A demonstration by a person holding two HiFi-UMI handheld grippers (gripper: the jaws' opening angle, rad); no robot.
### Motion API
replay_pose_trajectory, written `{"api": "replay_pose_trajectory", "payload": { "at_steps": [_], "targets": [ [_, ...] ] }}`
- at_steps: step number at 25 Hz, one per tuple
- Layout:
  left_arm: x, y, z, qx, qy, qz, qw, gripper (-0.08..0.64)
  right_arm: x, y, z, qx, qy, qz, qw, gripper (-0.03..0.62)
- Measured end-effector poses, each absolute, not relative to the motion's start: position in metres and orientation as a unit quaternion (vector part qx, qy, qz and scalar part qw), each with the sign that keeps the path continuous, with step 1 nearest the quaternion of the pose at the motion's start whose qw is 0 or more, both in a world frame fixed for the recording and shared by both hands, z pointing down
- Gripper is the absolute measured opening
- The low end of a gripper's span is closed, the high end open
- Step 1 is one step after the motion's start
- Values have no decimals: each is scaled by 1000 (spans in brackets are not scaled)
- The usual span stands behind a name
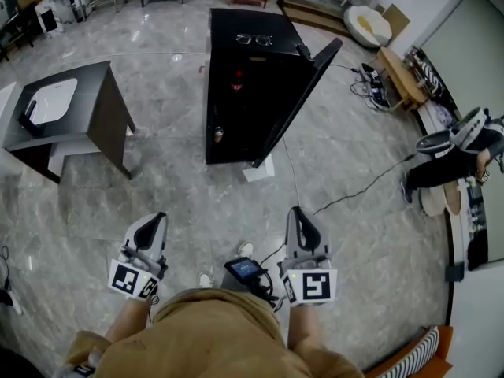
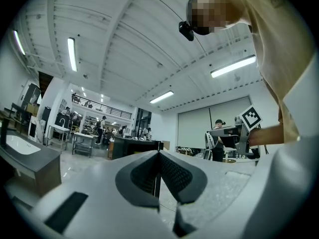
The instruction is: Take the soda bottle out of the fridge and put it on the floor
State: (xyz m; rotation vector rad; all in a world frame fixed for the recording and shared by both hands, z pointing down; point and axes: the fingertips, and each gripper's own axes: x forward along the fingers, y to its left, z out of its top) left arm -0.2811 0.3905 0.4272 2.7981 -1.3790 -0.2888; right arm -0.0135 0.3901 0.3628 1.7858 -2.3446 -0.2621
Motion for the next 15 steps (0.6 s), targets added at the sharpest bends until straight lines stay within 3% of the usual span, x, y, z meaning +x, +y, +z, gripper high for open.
{"api": "replay_pose_trajectory", "payload": {
  "at_steps": [9,15],
  "targets": [
    [-245,316,424,885,-457,-92,12,2,12,303,386,577,-810,-62,80,3],
    [-188,237,394,885,-457,-92,-6,2,40,212,354,550,-829,-84,54,2]
  ]
}}
